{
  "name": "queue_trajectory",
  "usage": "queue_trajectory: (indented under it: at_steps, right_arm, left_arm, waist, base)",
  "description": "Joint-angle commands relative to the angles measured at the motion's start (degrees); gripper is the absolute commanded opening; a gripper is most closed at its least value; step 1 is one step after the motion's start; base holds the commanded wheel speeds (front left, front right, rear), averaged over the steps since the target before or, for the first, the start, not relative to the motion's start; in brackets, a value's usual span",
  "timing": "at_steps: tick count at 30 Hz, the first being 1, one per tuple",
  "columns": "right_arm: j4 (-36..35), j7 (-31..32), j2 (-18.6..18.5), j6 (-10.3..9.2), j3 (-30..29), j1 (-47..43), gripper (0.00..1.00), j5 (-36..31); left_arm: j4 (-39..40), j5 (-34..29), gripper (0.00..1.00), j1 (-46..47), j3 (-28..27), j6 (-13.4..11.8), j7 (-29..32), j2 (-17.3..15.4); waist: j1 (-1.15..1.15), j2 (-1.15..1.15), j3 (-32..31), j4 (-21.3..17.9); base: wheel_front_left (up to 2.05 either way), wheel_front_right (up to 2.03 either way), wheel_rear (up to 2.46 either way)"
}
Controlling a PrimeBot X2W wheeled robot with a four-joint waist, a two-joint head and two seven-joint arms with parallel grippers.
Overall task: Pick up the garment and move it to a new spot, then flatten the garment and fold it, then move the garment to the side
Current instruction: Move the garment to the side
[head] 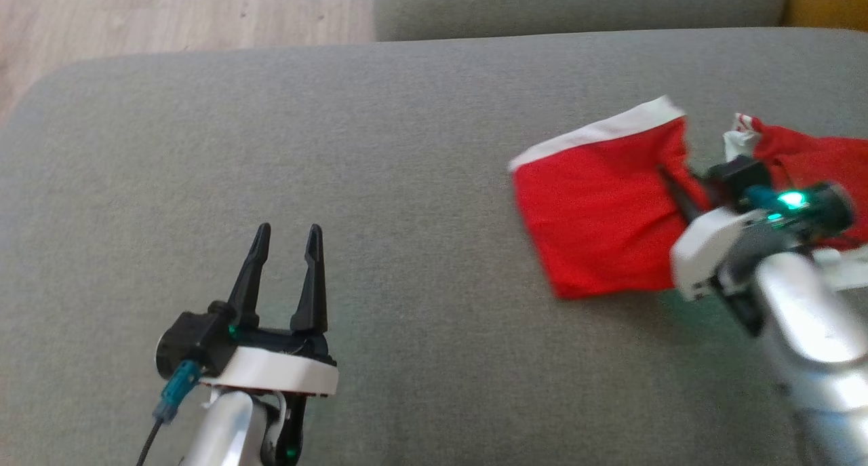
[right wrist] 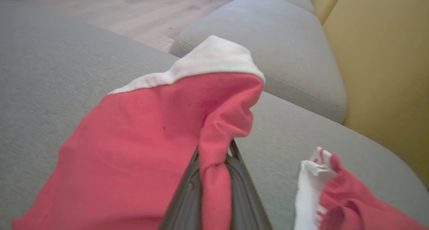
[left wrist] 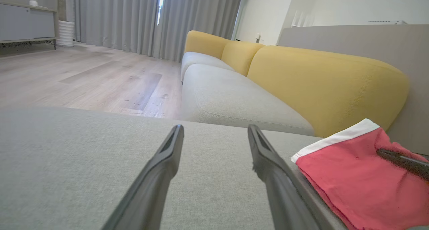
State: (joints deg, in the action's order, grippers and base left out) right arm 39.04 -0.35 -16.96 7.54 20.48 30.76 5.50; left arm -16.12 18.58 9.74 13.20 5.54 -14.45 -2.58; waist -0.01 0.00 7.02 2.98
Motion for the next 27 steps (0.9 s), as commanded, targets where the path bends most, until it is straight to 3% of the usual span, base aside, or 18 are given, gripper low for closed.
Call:
queue_trajectory:
  at_steps: [1,6,12,19,27]
  right_arm:
    - [-3.1,0.9,-2.9,-0.05,1.0,0.0,0.0,1.3]
    - [-8.3,4.9,-12.4,-0.05,1.6,-0.4,0.0,5.9]
    - [-10.3,8.7,-20.6,-0.05,-0.4,-1.0,0.0,9.5]
    - [-7.3,11.0,-26.1,-0.05,-4.2,-1.4,0.0,9.9]
    - [-2.6,11.5,-29.6,-0.05,-7.6,-0.2,0.0,6.6]
  left_arm:
    - [2.2,-0.3,1.0,1.3,-1.8,-0.1,-0.5,-0.3]
    - [2.7,-0.3,1.0,1.9,-1.6,-0.1,-0.5,-0.3]
    - [2.8,-0.5,1.0,3.3,-1.6,0.2,-0.5,-0.3]
    - [2.8,-0.8,1.0,5.7,-1.4,0.7,-0.5,-0.3]
    - [2.7,-1.2,1.0,7.7,-1.4,1.3,-0.5,-0.3]
  waist:
    - [0.01,0.0,-0.3,-0.9]
    - [0.01,0.0,1.1,-1.8]
    - [0.01,0.0,4.2,-1.7]
    - [0.01,0.0,8.6,-0.7]
    - [0.01,0.0,12.5,0.2]
  base:
    - [0.0,0.0,0.0]
    - [0.0,0.0,0.0]
    - [0.0,0.0,0.0]
    - [0.0,0.0,0.0]
    - [0.0,0.0,0.0]
